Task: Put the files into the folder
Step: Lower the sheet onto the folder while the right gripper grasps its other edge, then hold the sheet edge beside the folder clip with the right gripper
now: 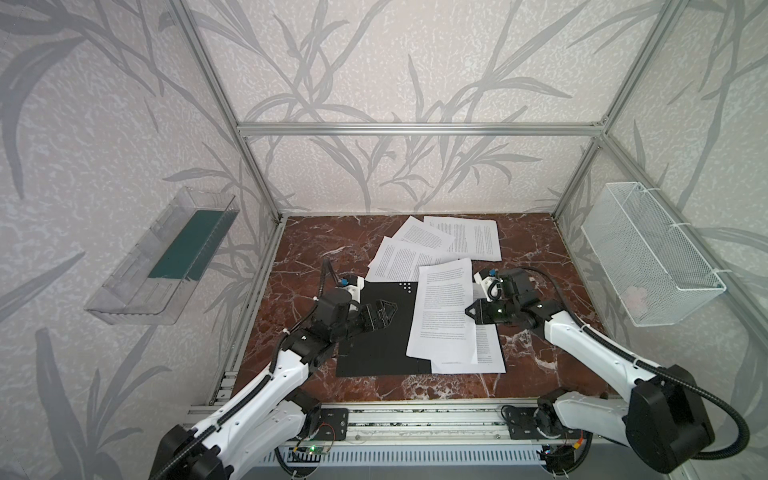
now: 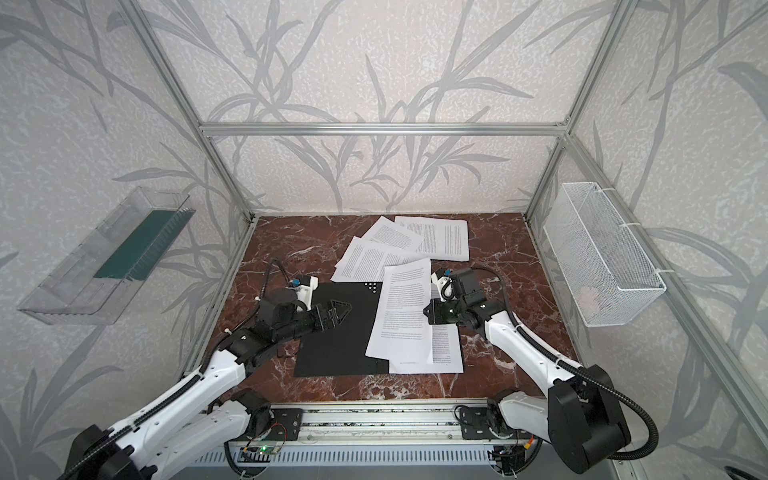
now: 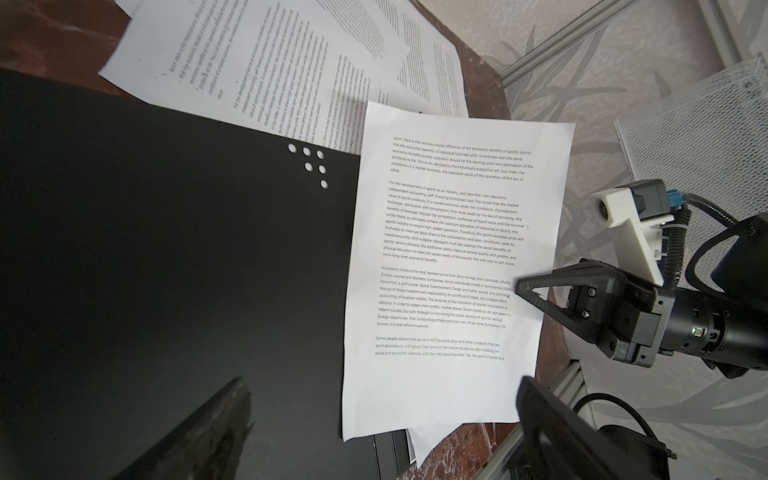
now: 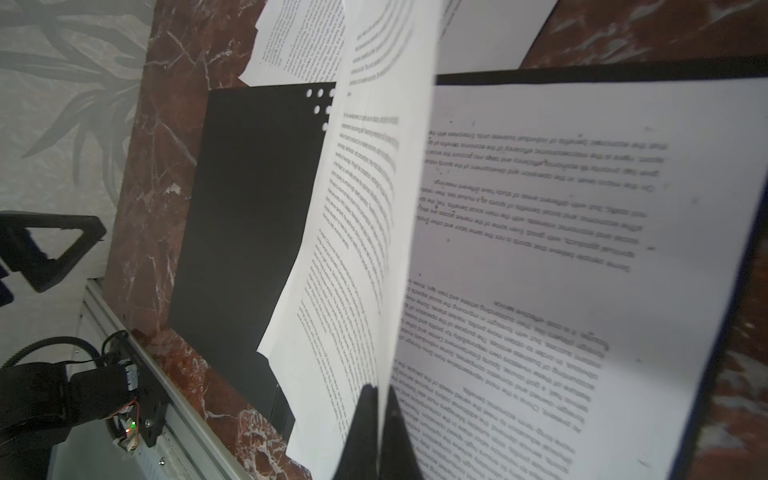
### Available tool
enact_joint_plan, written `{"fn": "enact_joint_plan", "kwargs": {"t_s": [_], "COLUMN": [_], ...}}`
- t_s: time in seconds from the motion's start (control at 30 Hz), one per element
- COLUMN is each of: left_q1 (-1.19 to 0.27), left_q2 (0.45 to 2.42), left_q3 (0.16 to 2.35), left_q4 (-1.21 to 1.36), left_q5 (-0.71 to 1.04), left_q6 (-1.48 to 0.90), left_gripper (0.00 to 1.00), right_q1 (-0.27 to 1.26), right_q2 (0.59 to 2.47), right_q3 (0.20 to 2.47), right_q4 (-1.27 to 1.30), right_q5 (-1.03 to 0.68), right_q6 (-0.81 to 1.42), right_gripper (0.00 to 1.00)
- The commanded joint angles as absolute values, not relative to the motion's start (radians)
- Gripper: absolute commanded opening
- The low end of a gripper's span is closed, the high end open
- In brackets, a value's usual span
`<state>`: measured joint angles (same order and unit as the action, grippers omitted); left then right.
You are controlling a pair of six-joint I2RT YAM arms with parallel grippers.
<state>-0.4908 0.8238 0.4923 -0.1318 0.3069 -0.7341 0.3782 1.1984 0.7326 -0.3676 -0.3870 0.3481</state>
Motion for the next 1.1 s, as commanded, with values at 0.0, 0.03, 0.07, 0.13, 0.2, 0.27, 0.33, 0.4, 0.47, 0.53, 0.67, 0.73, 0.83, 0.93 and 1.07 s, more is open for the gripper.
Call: {"fn": "enact_joint_plan", "kwargs": {"t_s": [0.0,0.03,0.07,0.13,0.2,0.27,0.33,0.4,0.47,0.53,0.67,0.73,0.83,0.93,1.07], "left_q1": [-0.497,-0.497,-0.497,-0.497,-0.496,-0.496,-0.497,-0.496,-0.496,-0.497,-0.496,-0.497,-0.497,-0.497,-0.497], "left_q2": [0.745,0.728,0.716,0.708,0.719,0.740,0.764,0.786,0.802,0.809,0.820,0.832,0.849,0.867,0.886], "left_q3": [0.473,0.477,0.477,0.473,0.473,0.473,0.475,0.477,0.477,0.476,0.468,0.468,0.468,0.470,0.469], "left_q4": [-0.174,-0.193,-0.202,-0.205,-0.201,-0.191,-0.183,-0.171,-0.165,-0.160,-0.139,-0.132,-0.124,-0.118,-0.109], "left_q5": [0.219,0.206,0.191,0.183,0.196,0.209,0.220,0.235,0.241,0.241,0.250,0.257,0.260,0.262,0.269], "left_q6": [-0.722,-0.717,-0.713,-0.713,-0.713,-0.716,-0.719,-0.719,-0.719,-0.721,-0.724,-0.724,-0.724,-0.723,-0.724], "left_gripper": [0.99,0.99,0.99,0.99,0.99,0.99,0.99,0.99,0.99,0.99,0.99,0.99,0.99,0.99,0.99], "right_q1": [0.354,0.344,0.341,0.339,0.339,0.339,0.339,0.341,0.345,0.352,0.395,0.415,0.424,0.431,0.441], "right_q2": [1.192,1.202,1.220,1.264,1.313,1.357,1.393,1.425,1.434,1.433,1.437,1.444,1.455,1.463,1.452], "right_q3": [0.771,0.771,0.775,0.794,0.828,0.845,0.863,0.884,0.887,0.886,0.901,0.915,0.921,0.922,0.921], "right_q4": [-0.540,-0.545,-0.554,-0.578,-0.629,-0.647,-0.655,-0.676,-0.675,-0.674,-0.663,-0.660,-0.647,-0.647,-0.652], "right_q5": [-0.245,-0.211,-0.170,-0.109,-0.041,0.006,0.039,0.045,0.047,0.057,0.055,0.059,0.053,0.046,0.037], "right_q6": [0.290,0.292,0.288,0.274,0.263,0.245,0.235,0.223,0.216,0.216,0.192,0.180,0.171,0.160,0.158], "right_gripper": [0.00,0.00,0.00,0.00,0.00,0.00,0.00,0.00,0.00,0.00,0.00,0.00,0.00,0.00,0.00]}}
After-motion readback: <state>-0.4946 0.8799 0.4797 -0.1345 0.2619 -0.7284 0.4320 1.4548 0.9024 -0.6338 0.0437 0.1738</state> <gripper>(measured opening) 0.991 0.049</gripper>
